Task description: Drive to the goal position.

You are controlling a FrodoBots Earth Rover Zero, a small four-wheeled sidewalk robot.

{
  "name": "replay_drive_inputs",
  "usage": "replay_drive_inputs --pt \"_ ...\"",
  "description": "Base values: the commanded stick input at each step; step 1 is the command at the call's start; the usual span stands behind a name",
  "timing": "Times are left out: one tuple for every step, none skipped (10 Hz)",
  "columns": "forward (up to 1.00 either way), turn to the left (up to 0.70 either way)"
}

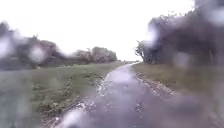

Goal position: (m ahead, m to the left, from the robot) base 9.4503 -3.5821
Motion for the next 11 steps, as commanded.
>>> replay_drive_inputs --pt "1.00 0.00" --pt "1.00 0.00" --pt "1.00 0.00" --pt "1.00 0.00" --pt "1.00 -0.01" --pt "1.00 -0.37" --pt "1.00 -0.33" --pt "1.00 -0.09" --pt "1.00 0.00" --pt "1.00 0.00" --pt "1.00 0.00"
